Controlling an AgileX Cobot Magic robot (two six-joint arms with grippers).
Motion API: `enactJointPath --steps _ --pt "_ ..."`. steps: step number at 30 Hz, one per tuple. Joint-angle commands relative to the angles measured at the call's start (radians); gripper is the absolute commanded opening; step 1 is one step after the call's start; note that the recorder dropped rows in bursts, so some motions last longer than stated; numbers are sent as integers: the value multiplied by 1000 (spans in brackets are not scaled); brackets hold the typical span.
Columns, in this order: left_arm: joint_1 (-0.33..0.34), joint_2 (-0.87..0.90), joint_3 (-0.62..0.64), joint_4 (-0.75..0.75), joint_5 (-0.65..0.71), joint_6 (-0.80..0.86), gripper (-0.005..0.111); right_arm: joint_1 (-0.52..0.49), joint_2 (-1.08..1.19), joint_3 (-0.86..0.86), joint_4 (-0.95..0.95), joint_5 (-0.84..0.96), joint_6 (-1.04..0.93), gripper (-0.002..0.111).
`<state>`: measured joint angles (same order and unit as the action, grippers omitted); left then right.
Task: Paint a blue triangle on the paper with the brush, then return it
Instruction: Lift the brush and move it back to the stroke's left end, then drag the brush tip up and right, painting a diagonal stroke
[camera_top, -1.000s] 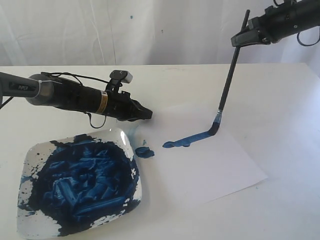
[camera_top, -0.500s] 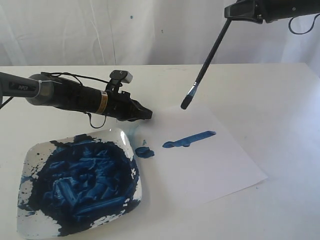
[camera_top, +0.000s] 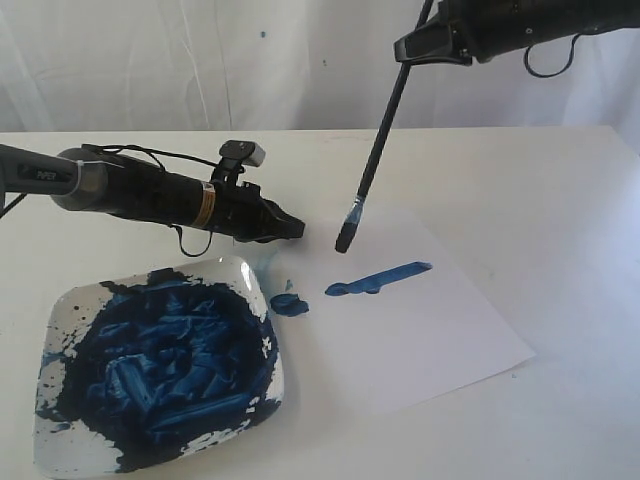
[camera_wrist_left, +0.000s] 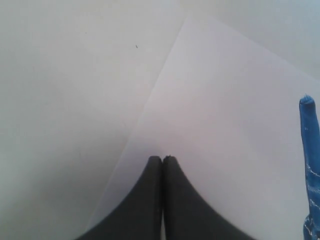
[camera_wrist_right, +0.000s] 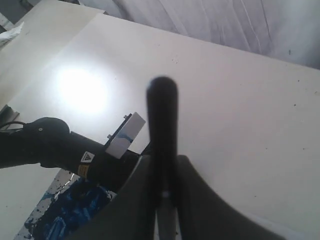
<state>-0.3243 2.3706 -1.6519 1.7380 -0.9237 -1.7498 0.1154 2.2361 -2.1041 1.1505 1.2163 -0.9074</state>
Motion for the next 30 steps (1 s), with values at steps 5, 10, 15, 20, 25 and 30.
enactJointPath --steps 5,10,15,20,25,30 --pt "-2 -5 0 6 5 1 0 36 -10 1 -34 5 70 0" --pt "-2 -5 0 6 5 1 0 61 -10 1 -63 5 82 0" --pt "-2 -5 0 6 5 1 0 83 2 1 -87 5 94 0" --pt "-2 -5 0 6 5 1 0 87 32 1 -87 5 103 0" --pt "-2 -5 0 6 5 1 0 87 38 1 -87 5 103 0" --pt "-2 -5 0 6 5 1 0 87 39 1 -121 5 101 0"
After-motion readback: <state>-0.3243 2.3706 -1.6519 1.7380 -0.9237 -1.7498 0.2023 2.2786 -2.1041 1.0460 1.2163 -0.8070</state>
